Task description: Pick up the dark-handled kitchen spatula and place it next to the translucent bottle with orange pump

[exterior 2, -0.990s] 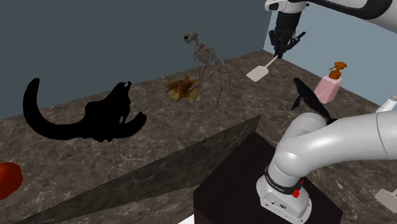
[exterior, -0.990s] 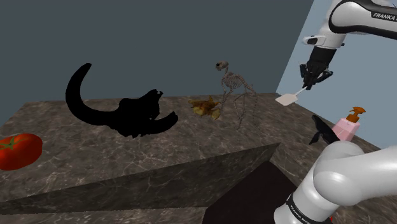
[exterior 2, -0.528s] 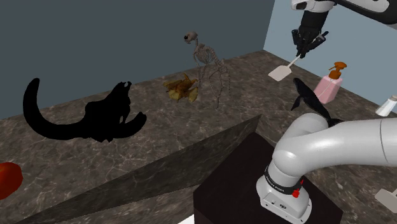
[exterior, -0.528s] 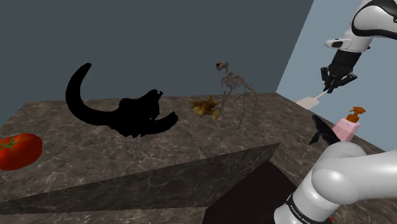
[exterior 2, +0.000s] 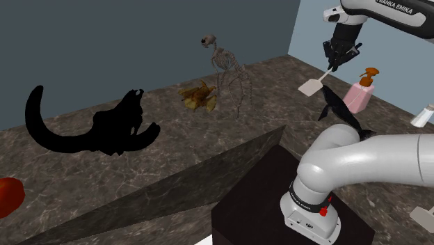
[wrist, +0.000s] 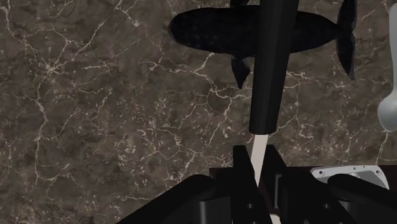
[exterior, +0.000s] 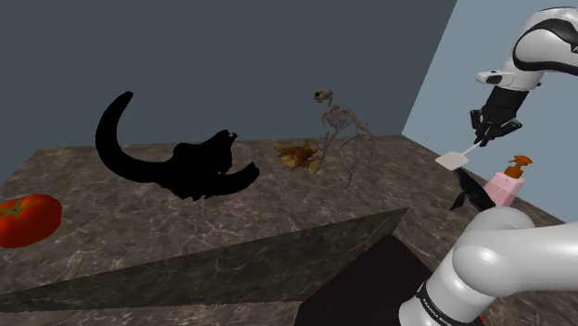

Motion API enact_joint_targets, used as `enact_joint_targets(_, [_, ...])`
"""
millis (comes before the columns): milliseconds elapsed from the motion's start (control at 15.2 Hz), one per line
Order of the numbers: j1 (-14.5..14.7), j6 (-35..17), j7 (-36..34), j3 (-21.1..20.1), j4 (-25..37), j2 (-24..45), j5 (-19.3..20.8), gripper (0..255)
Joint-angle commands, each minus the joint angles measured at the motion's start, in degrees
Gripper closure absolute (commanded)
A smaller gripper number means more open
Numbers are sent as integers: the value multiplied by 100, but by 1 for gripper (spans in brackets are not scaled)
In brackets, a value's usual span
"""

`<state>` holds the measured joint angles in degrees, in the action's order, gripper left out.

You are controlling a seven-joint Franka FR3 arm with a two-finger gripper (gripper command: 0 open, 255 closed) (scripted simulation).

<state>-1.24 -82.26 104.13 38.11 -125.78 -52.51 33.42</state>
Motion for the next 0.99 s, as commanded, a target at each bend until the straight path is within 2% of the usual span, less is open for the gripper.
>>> enact_joint_targets(0, [-28,-122,-23,56,-176,-62,57,255])
enact_joint_targets(924, [-199,-958,-205,506,-1267,-347,485,255])
